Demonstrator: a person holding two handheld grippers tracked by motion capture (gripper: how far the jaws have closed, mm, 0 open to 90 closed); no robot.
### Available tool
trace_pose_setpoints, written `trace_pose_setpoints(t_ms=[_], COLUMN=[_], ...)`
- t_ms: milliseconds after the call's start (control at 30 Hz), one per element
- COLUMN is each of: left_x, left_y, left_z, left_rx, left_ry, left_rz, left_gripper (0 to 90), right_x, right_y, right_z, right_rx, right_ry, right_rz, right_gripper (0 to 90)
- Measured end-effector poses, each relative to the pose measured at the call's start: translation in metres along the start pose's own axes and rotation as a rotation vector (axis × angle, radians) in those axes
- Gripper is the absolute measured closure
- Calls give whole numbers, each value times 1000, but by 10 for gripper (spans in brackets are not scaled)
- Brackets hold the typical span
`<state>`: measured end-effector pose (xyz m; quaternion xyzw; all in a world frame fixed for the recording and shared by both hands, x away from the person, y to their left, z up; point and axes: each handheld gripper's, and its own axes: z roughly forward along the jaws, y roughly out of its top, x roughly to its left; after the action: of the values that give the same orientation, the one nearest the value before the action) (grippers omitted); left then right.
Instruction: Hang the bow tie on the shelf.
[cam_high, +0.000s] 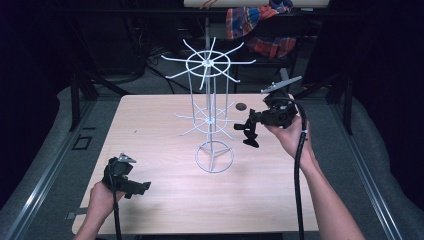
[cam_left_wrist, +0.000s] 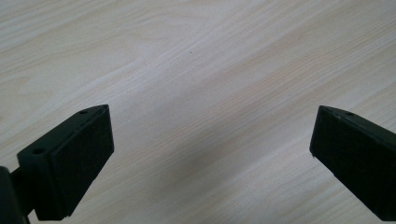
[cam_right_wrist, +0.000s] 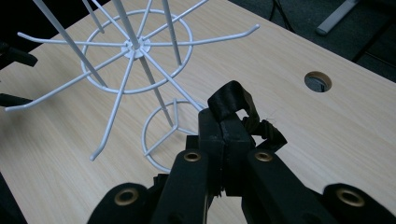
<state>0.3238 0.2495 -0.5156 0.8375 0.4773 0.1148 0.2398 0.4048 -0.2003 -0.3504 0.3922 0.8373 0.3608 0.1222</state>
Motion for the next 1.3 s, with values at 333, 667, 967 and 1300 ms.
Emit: trace_pose_setpoints(t_ms=[333, 667, 967, 1300], left_x=[0, -1, 0, 0], left_y=[0, 0, 0, 0], left_z=[2, 1, 1, 1], left_rx=[4, 1, 3, 7], left_ry=[-5, -1, -3, -4], left_rz=[-4, -3, -4, -2], left_gripper=[0, 0, 0, 0], right_x=[0, 5, 10, 13], right_y=[4, 11, 15, 12], right_z=[1, 2, 8, 18], right_rx=[-4, 6, 11, 15], right_ry=[4, 9, 21, 31], right_rz=[0, -20, -30, -33], right_gripper=[898, 897, 897, 897])
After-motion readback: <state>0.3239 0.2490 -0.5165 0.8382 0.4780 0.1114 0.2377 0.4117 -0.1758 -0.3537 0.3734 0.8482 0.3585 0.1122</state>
